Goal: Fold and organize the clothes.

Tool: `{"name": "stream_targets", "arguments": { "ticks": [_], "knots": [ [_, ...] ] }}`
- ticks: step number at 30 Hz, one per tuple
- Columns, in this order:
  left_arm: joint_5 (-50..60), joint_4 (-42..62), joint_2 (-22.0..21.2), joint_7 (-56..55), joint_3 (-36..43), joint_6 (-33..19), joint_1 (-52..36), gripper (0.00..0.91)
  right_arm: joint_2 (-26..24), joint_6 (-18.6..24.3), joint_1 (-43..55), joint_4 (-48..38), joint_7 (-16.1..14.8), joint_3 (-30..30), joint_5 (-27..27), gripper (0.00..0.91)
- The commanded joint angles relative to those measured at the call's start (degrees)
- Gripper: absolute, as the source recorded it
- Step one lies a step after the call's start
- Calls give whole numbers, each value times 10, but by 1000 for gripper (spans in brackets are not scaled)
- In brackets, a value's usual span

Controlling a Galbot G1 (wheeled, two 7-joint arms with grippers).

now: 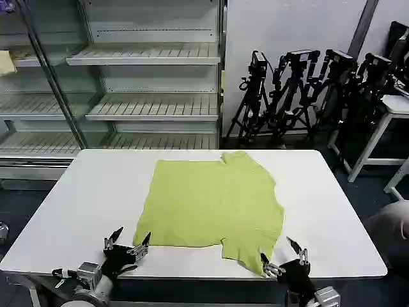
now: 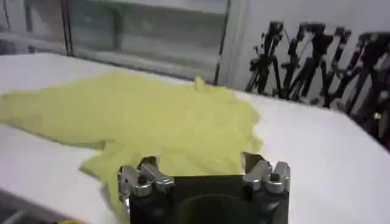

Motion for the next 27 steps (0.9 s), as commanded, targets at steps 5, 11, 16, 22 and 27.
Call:
{"name": "stream_targets", "arguments": {
  "ticks": [5, 11, 16, 22, 27],
  "knots": [
    [-39, -2, 1, -13, -12, 38, 7, 907, 2, -24, -25, 7, 16, -15, 11, 907],
    [-36, -3, 1, -4, -10, 38, 5, 907, 11, -27, -18, 12, 24, -34, 4, 907],
    [-33, -3, -1, 1, -11, 38, 4, 10, 10, -27, -14, 10, 22, -36, 4, 131],
    [-32, -2, -4, 3, -8, 38, 7, 20, 16, -35, -5, 2, 23, -47, 5, 0],
    [-33, -1, -5, 4, -5, 38, 7, 20, 15, -35, 0, 2, 21, -50, 5, 0]
  ]
}}
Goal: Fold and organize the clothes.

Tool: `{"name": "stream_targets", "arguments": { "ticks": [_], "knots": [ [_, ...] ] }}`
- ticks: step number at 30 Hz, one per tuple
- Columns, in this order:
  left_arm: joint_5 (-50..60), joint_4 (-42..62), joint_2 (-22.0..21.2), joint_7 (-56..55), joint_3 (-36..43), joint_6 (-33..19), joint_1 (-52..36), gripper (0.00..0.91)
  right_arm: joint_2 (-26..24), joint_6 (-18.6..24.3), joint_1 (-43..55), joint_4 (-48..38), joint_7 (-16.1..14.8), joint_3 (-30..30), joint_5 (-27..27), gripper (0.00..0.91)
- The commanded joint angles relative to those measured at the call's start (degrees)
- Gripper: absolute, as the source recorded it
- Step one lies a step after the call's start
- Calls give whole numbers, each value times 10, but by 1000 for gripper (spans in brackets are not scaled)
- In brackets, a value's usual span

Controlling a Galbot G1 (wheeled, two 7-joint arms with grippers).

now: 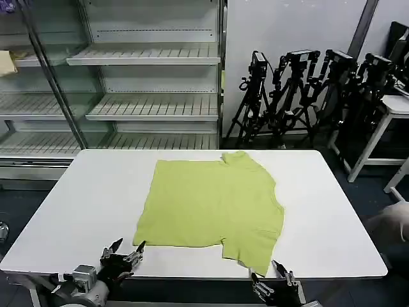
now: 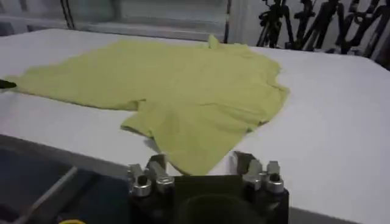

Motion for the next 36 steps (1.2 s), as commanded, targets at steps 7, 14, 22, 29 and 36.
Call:
{"name": "stream_targets", "arguments": {
  "ticks": [7, 14, 22, 29, 36],
  "knots": [
    [-2, 1, -2, 2, 2, 4, 0, 20, 1, -6, 2, -1, 2, -5, 1, 0],
    [0, 3, -3, 3, 4, 4, -1, 20, 1, -5, 8, -3, 1, -8, 0, 0],
    [1, 2, 8, 14, 5, 3, -8, 20, 0, -6, 15, 8, 1, -8, -1, 0],
    [-37, -6, 28, 5, 2, 3, -48, 20, -1, -18, 57, 25, -7, 6, 10, 0],
    [-49, 15, 49, 0, 25, -1, -108, 20, 1, -48, 139, -6, -16, 26, 46, 0]
  ]
}}
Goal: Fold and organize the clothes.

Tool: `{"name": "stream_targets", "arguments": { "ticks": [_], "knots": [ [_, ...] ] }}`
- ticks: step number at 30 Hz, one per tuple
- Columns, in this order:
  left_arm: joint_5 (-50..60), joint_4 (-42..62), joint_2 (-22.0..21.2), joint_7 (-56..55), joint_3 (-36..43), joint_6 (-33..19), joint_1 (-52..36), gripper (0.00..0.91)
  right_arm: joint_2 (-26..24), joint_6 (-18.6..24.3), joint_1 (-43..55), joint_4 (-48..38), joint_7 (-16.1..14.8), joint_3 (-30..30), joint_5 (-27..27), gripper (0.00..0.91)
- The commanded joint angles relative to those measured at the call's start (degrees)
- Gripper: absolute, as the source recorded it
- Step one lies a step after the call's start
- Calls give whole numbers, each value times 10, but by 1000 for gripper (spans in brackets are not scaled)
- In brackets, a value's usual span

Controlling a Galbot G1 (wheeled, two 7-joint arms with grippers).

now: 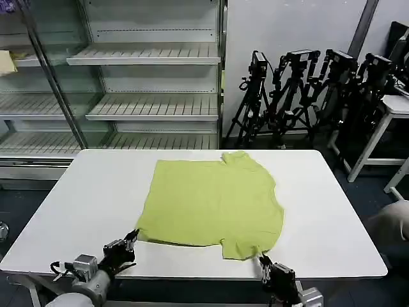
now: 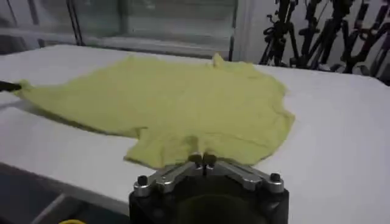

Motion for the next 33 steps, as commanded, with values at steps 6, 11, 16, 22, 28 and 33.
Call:
{"name": "stream_targets", "arguments": {
  "ticks": [6, 11, 16, 22, 28, 33],
  "knots": [
    [-50, 69, 10, -5, 13, -4, -108, 20, 7, -29, 105, -47, -5, 7, 44, 0],
    [-54, 97, 8, -5, 29, -4, -145, 10, 18, -38, 166, -86, -15, -2, 45, 0],
    [-54, 123, 3, -4, 44, -5, -176, 20, 25, -40, 210, -119, -33, -7, 42, 0],
    [-53, 154, 4, -3, 52, -6, -197, 20, 28, -38, 251, -162, -41, -16, 33, 0],
    [-52, 182, 9, -2, 60, -7, -218, 10, 37, -22, 282, -216, -52, -31, 0, 0],
    [-51, 208, 16, -1, 72, -7, -231, 10, 51, -22, 307, -238, -54, -36, 0, 0]
  ]
}}
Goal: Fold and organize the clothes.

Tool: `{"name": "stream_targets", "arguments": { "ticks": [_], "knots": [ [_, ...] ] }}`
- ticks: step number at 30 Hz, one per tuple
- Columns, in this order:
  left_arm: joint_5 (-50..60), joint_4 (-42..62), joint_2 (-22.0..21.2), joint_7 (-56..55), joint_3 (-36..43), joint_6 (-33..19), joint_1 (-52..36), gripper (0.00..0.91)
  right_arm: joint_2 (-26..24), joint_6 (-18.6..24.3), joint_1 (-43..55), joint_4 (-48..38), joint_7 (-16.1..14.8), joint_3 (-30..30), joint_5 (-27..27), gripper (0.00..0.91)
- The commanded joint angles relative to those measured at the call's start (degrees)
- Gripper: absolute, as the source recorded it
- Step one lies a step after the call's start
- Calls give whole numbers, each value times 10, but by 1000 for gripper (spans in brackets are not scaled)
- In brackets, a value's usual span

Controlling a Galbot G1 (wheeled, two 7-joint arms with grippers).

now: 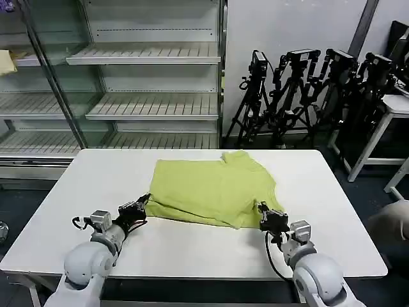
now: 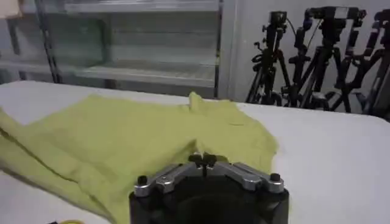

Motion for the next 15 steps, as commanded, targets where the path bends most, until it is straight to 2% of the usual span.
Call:
{"name": "stream_targets", "arguments": {
  "ticks": [1, 15],
  "knots": [
    [-3, 35, 3, 0, 8, 0, -26, 20, 6, 1, 36, -36, -3, -3, -5, 0],
    [0, 57, 3, 2, 10, -3, -40, 20, 12, 10, 62, -68, -10, -5, -19, 0]
  ]
}}
